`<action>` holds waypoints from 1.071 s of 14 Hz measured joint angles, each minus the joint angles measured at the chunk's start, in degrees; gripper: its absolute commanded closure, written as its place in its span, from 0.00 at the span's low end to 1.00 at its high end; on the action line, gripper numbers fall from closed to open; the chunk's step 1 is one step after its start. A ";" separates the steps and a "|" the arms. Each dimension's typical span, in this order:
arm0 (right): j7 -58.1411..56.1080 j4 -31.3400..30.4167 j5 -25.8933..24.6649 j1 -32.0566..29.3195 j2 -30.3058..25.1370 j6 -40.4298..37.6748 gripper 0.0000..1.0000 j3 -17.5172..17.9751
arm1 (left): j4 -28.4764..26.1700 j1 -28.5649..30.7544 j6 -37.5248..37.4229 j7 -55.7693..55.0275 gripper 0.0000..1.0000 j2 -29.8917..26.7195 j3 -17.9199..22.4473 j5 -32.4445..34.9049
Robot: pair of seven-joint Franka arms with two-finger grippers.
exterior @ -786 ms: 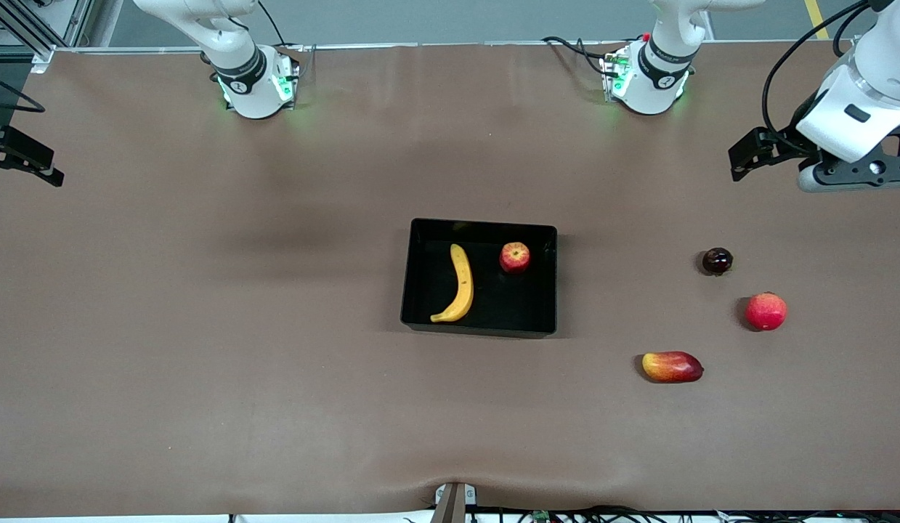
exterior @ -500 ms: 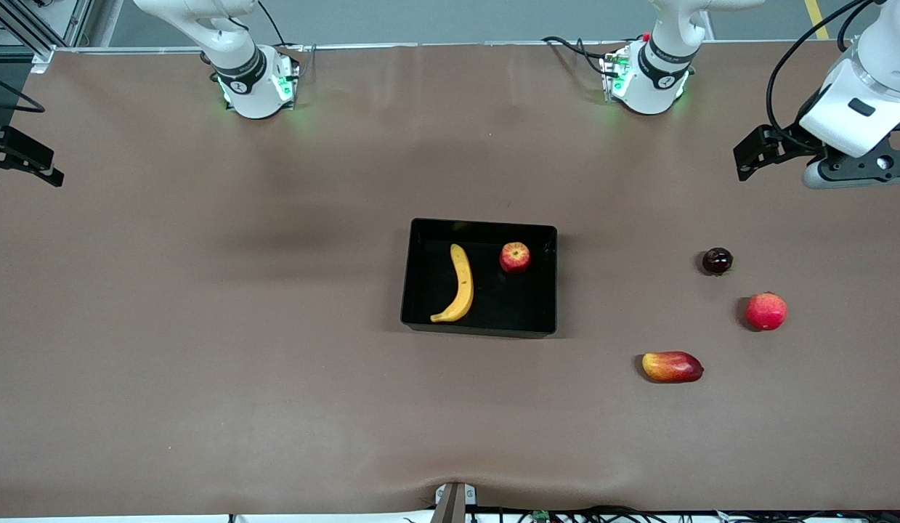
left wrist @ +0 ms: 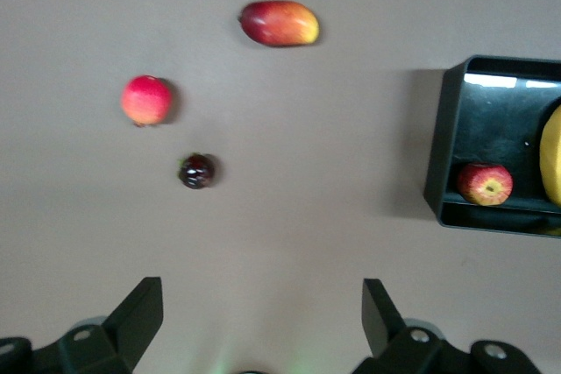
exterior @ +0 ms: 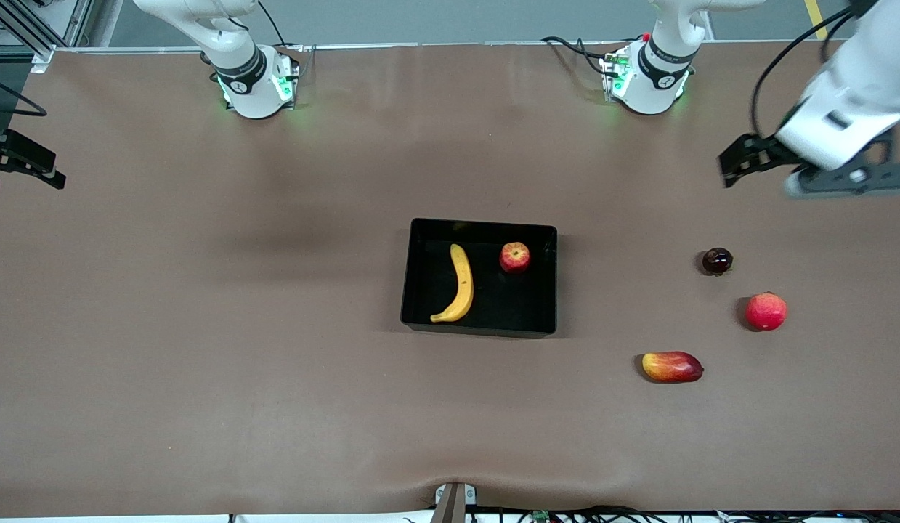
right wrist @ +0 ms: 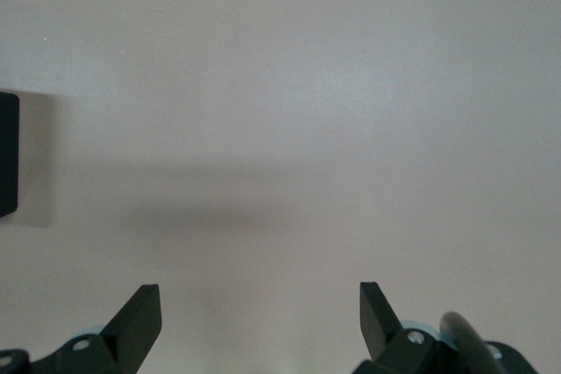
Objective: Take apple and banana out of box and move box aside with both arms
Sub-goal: 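Reach the left gripper down into the black tray toward the red apple, then close the left gripper on the red apple inside the tray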
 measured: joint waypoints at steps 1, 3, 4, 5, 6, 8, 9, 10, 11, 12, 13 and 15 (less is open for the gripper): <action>0.00 0.00 0.00 -0.02 0.07 0.00 0.00 -0.02 | 0.03 -0.99 1.61 -3.60 0.00 2.31 -1.84 0.00; 0.00 0.00 0.00 -0.04 0.13 0.00 0.00 -0.04 | 0.03 -3.97 7.87 -10.10 0.00 7.55 -4.47 0.01; 0.00 0.00 0.00 -0.05 0.15 0.01 0.00 -0.05 | 0.02 -5.86 10.60 -12.74 0.00 10.25 -4.88 0.03; 0.00 0.00 0.00 -0.05 0.19 0.02 0.00 -0.06 | 0.02 -7.84 13.12 -15.81 0.00 13.00 -4.94 0.07; 0.00 0.00 0.00 -0.06 0.25 0.06 0.00 -0.07 | -0.03 -9.62 15.60 -19.50 0.00 15.61 -4.96 0.09; 0.00 0.00 0.00 -0.06 0.35 0.12 0.00 -0.07 | -0.77 -12.65 20.78 -28.06 0.00 20.16 -4.97 0.12; 0.00 0.00 0.00 -0.07 0.41 0.13 0.00 -0.09 | -1.87 -14.01 23.98 -32.05 0.00 21.81 -4.97 0.13; 0.00 0.00 0.00 -0.07 0.49 0.13 0.00 -0.11 | -3.28 -15.09 26.96 -34.87 0.00 22.97 -4.97 0.31; 0.00 0.00 0.00 -0.07 0.62 0.13 0.00 -0.11 | -4.76 -15.73 29.16 -36.64 0.00 23.75 -4.97 0.97; 0.00 0.00 0.00 -0.08 0.76 0.13 0.00 -0.12 | -5.90 -15.89 30.59 -37.89 0.00 24.21 -4.97 1.68; 0.00 0.00 0.00 -0.08 0.92 0.13 0.00 -0.13 | -6.69 -15.95 31.99 -39.15 0.00 24.77 -4.96 1.89; 0.00 0.00 0.00 -0.08 1.21 0.13 0.00 -0.14 | -7.54 -16.56 35.20 -41.76 0.00 26.69 -4.96 2.05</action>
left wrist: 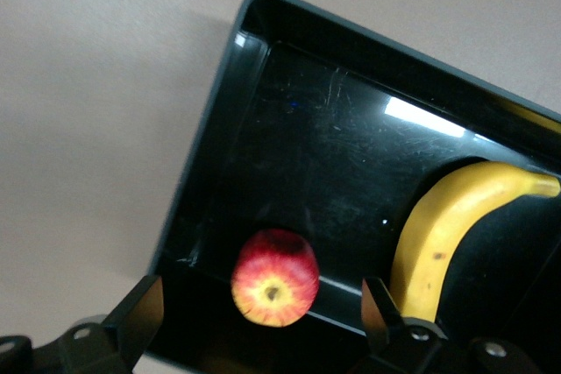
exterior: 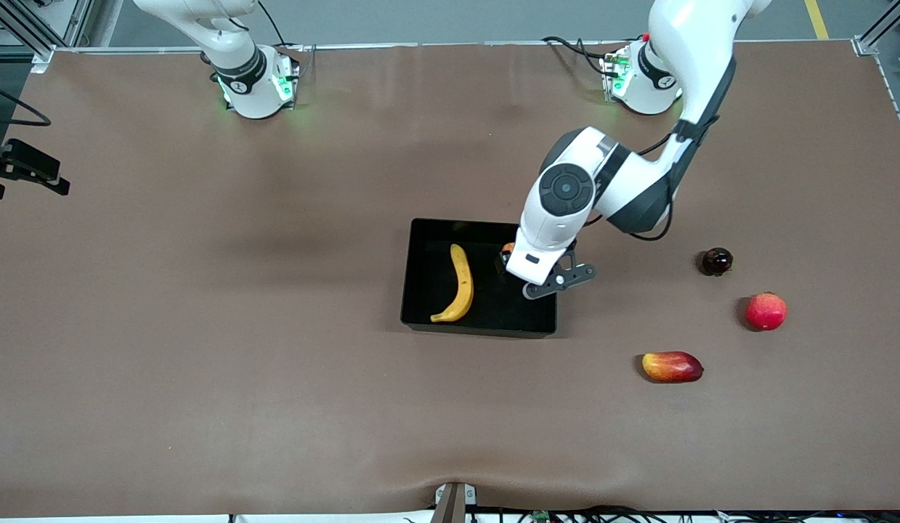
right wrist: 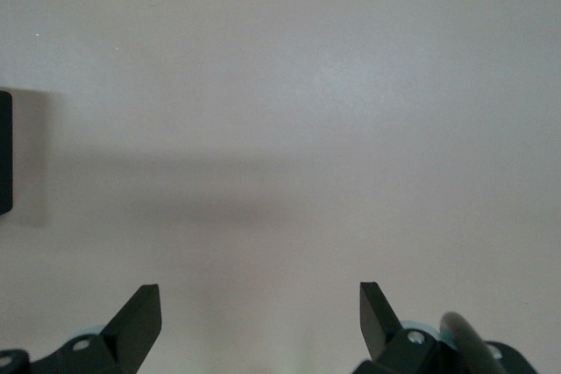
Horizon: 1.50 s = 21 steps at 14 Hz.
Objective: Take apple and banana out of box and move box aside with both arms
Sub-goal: 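Close the left gripper on the red apple inside the tray, then lift the apple out and set it beside the plum with the left gripper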
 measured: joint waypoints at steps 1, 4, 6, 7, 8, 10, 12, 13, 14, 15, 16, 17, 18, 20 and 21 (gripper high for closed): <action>0.00 0.00 0.00 0.00 0.09 0.00 0.00 0.00 | -0.16 -0.45 1.37 -0.61 0.00 1.34 0.00 0.02; 0.00 0.00 0.00 0.00 0.15 0.00 0.00 -0.02 | -0.23 -1.55 4.17 -1.04 0.00 5.62 0.01 0.13; 0.00 0.00 0.00 0.00 0.15 0.00 0.00 -0.03 | -0.25 -2.28 4.84 -1.04 0.00 8.02 0.00 1.25; 0.00 0.00 0.00 0.00 0.15 0.00 0.00 -0.04 | -0.26 -2.63 4.92 -1.04 0.00 8.82 0.00 1.90; 0.00 0.00 0.00 0.00 0.15 0.00 0.00 -0.04 | -0.26 -2.89 4.93 -1.04 0.00 9.40 0.00 2.13; 0.00 0.00 0.00 -0.01 0.15 0.00 0.00 -0.05 | -0.26 -3.20 4.93 -1.04 0.20 10.06 0.00 2.50; 0.00 0.00 0.00 -0.01 0.15 0.00 0.00 -0.05 | -0.24 -3.28 4.93 -1.03 0.63 10.13 -0.01 2.85; 0.00 0.00 0.00 -0.01 0.15 0.00 0.00 -0.05 | -0.18 -3.32 4.93 -1.03 1.00 10.13 -0.01 2.90; 0.00 0.00 0.00 -0.01 0.15 0.00 0.00 -0.05 | -0.05 -3.35 4.93 -1.03 1.00 10.12 -0.01 2.93; 0.00 0.00 0.00 -0.01 0.15 0.00 0.00 -0.05 | 0.30 -3.37 4.69 -1.03 1.00 10.08 -0.02 2.94; 0.00 0.00 0.00 -0.01 0.15 0.00 0.00 -0.05 | 0.99 -3.39 3.76 -1.03 1.00 10.03 -0.02 2.96; 0.00 0.00 0.00 -0.01 0.15 0.00 0.00 -0.06 | 2.33 -3.39 1.71 -1.03 1.00 9.93 -0.02 3.00; 0.00 0.00 0.00 -0.01 0.15 0.00 0.00 -0.06 | 4.25 -3.39 -1.08 -0.95 1.00 9.75 -0.02 3.10; 0.00 0.00 0.00 -0.01 0.15 0.01 0.00 -0.06 | 8.46 -3.25 -6.60 -0.01 1.00 8.54 0.02 3.24; 0.00 0.00 0.00 -0.01 0.15 0.01 0.00 -0.06 | 9.98 -2.99 -8.43 0.95 1.00 7.31 0.13 3.32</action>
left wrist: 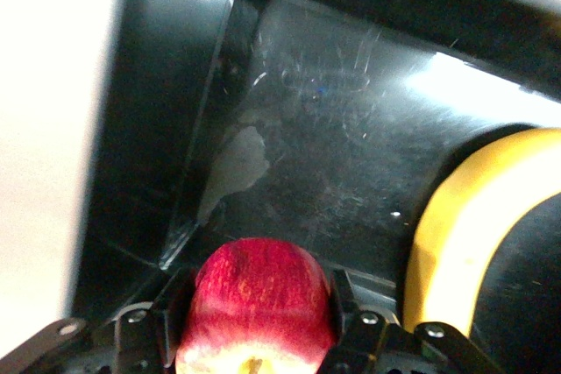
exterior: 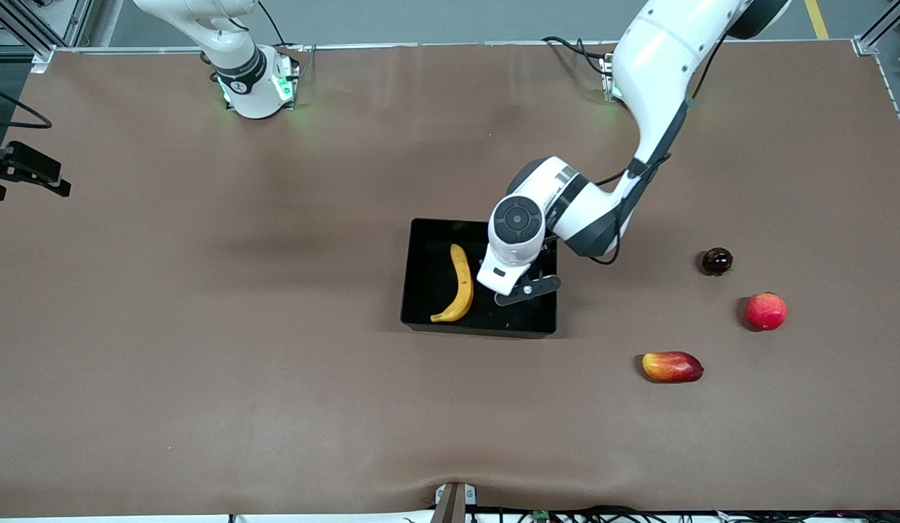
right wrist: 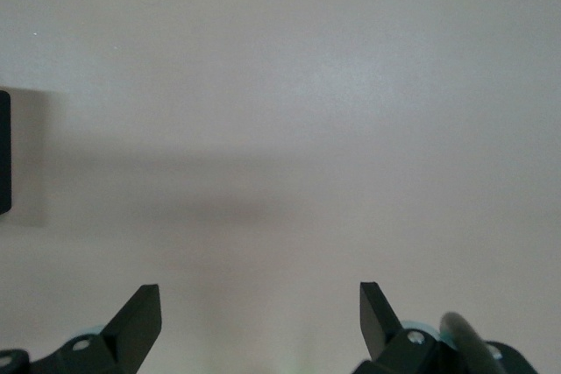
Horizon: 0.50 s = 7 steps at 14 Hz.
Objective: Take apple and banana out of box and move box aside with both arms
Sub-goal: 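Lift the apple out and set it beside the plum with the left gripper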
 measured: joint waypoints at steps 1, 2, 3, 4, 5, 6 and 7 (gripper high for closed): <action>0.00 0.00 0.00 0.00 0.00 0.00 0.00 -0.01 | 1.00 0.55 -1.11 1.51 1.00 -1.66 0.30 0.05; 0.00 0.01 0.00 0.00 0.00 0.01 0.00 -0.01 | 1.41 1.72 -1.84 3.38 1.00 -3.56 0.58 0.11; 0.00 0.01 0.00 0.00 0.00 0.01 0.00 -0.02 | 1.48 4.07 -2.80 6.11 1.00 -5.71 0.80 0.14; 0.00 0.01 0.00 0.00 0.00 0.01 0.00 -0.02 | 1.45 6.58 -4.19 9.00 1.00 -7.07 0.88 0.17; 0.00 0.02 0.00 0.00 0.00 0.01 0.00 -0.02 | 1.26 9.33 -6.08 12.37 1.00 -7.93 0.94 0.20; 0.00 0.02 0.00 0.00 0.00 0.01 0.00 -0.02 | 0.76 12.27 -7.43 15.64 1.00 -8.26 1.00 0.23; 0.00 0.02 0.00 0.00 0.00 0.01 0.00 -0.03 | -0.36 15.37 -7.92 18.64 1.00 -8.23 1.04 0.23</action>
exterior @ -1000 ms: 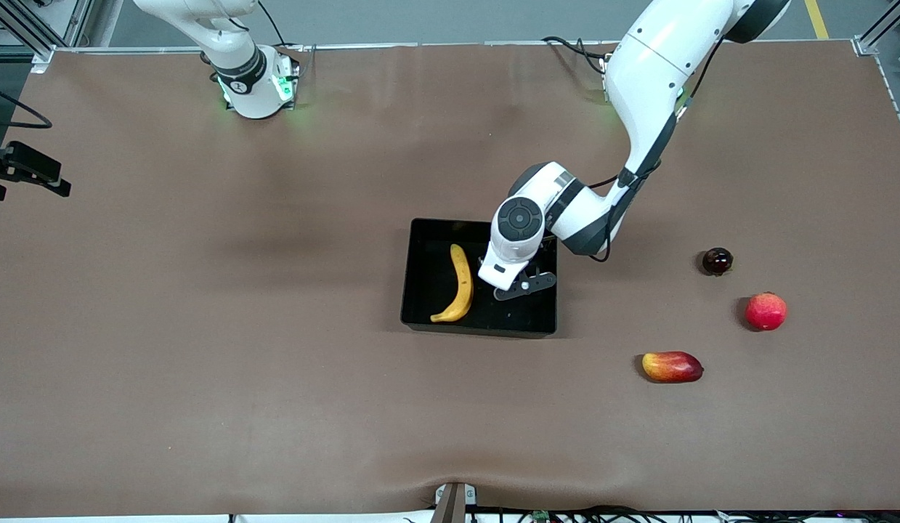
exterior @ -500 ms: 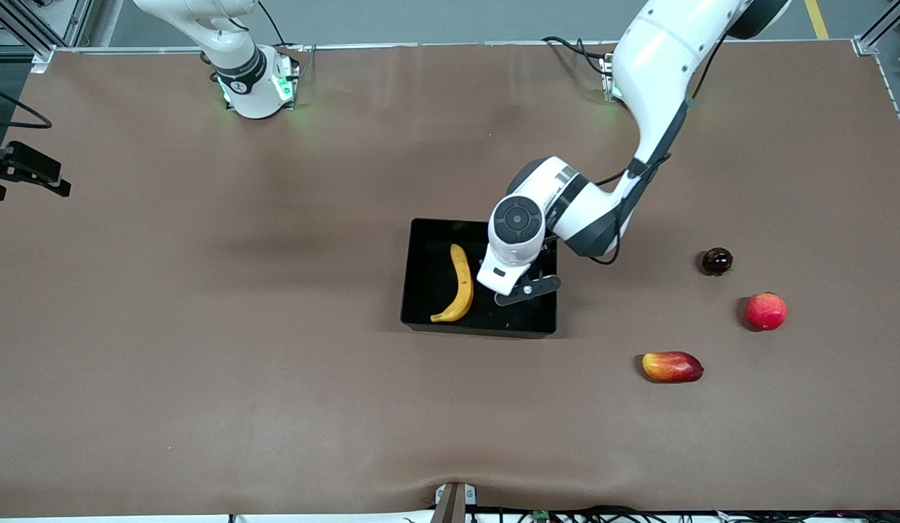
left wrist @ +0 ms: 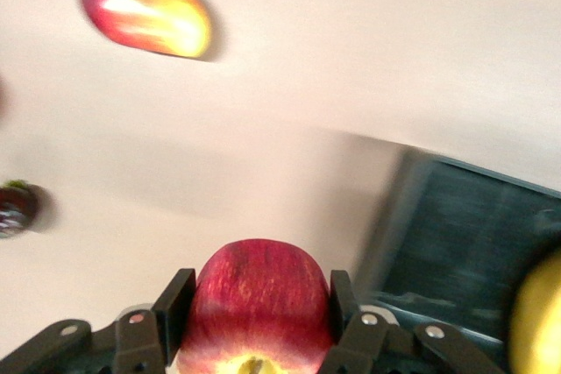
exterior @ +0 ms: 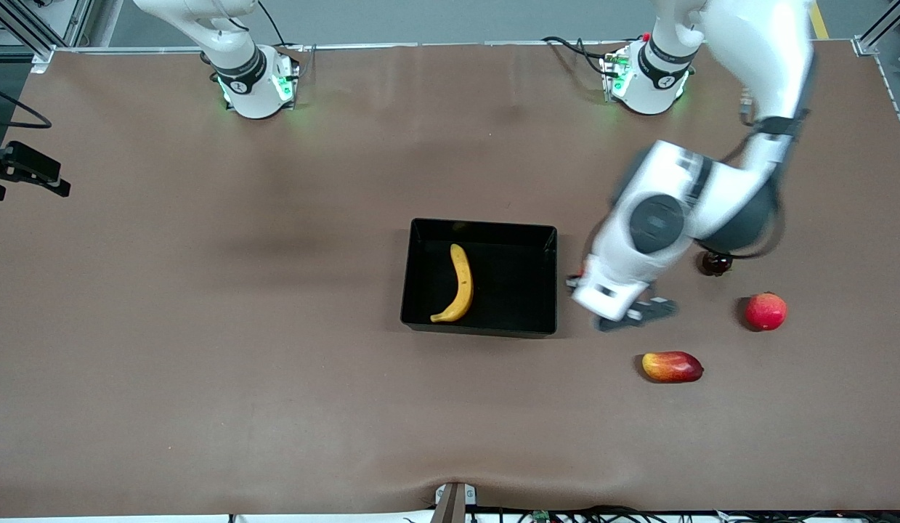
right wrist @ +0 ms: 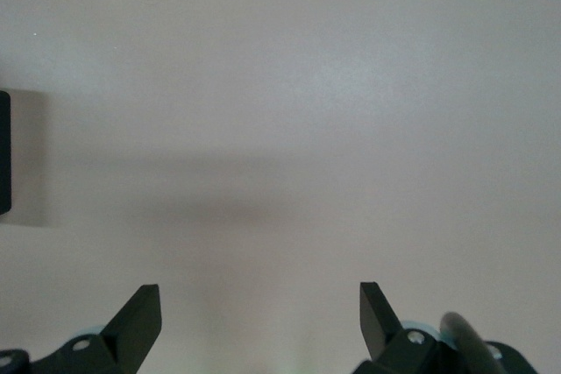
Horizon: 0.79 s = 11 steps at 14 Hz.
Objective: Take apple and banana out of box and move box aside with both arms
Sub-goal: 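Lift the apple out and set it beside the plum with the left gripper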
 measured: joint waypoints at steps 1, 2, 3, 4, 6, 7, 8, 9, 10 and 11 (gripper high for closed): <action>0.00 0.00 0.00 0.00 0.02 0.00 0.00 0.00 | -1.68 2.83 0.02 2.19 1.00 0.23 0.03 0.24; 0.00 0.00 0.00 0.00 0.08 0.00 0.00 0.00 | -3.60 5.10 0.36 3.22 1.00 0.69 0.05 1.34; 0.00 0.00 0.00 0.00 0.16 0.00 0.00 0.00 | -5.90 7.07 1.72 3.41 1.00 1.30 0.03 3.49; 0.00 0.00 0.00 0.00 0.23 0.00 0.00 0.00 | -8.41 8.73 4.44 3.41 1.00 1.96 0.01 5.43; 0.00 0.00 0.00 0.00 0.29 0.01 0.00 0.01 | -13.78 11.64 12.06 3.41 1.00 3.47 0.02 8.23; 0.00 0.01 0.00 0.00 0.30 0.02 0.00 0.01 | -16.02 12.97 15.52 3.41 1.00 4.45 0.02 9.07; 0.00 0.01 0.00 0.00 0.31 0.03 0.00 0.01 | -17.40 13.97 17.91 3.46 1.00 5.46 0.01 9.37; 0.00 0.01 0.00 0.00 0.31 0.03 0.00 0.01 | -17.85 14.68 19.15 3.61 0.76 6.25 -0.06 9.44; 0.00 0.01 0.00 0.00 0.32 0.03 0.00 0.01 | -17.70 15.09 19.18 3.88 0.22 6.21 -0.27 9.45; 0.00 0.01 0.00 0.00 0.32 0.03 0.00 0.00 | -17.73 15.13 19.22 3.93 0.00 6.25 -0.26 9.45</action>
